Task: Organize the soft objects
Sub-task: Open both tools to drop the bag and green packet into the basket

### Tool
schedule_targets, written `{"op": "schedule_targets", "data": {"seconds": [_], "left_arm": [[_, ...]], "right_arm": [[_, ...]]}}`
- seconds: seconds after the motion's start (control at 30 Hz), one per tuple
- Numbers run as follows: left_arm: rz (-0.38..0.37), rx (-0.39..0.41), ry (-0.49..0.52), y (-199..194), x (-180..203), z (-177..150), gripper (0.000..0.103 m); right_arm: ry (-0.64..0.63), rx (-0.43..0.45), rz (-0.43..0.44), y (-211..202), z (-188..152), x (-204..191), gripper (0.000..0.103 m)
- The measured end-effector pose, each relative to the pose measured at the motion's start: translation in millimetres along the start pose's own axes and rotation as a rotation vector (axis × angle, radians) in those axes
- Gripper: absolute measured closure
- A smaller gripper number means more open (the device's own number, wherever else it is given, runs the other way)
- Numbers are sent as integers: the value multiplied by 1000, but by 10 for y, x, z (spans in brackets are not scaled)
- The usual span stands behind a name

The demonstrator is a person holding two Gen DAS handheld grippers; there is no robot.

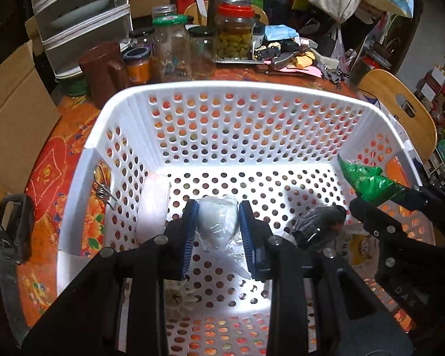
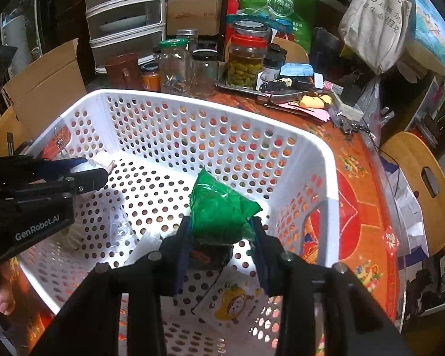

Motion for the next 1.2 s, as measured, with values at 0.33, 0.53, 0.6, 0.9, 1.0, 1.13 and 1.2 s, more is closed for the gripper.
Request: {"op": "schedule_targets", "data": {"seconds": [0.33,0.53,0.6,0.9,1.0,1.13,1.2], "left_arm": [[-8,35,2,-86,-6,-30,33],[-17,72,16,-300,26,-50,17],[-21,90,16,-397,24,-69,13],[-36,161,26,-849,-38,-245,4],[-58,210,48,-1107,-40,-373,0],[-94,270,33,-1451,-162,-631,0],[-101,272,17,-1538,-235,-743,0]], "right_arm": [[5,2,4,14,-14,-8,42],[33,51,12,-155,-27,50,18],[47,74,20,-252,-42,79,15],[63,143,43,-633,-202,70,6],[50,165,30,-776,-287,46,5],[65,221,44,-994,-458,-3,3],[74,221,36,-1069,-572,-41,3]]}}
Point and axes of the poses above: each gripper's, at about its wrist camera, not at the fingertips, and y roughly the way its jaws point, x to its right, z to its top, the point moved 8 cm from there along y, roughly the way its jaws point, and after that the axes turned 10 degrees about -y, right-handed, at the moved point
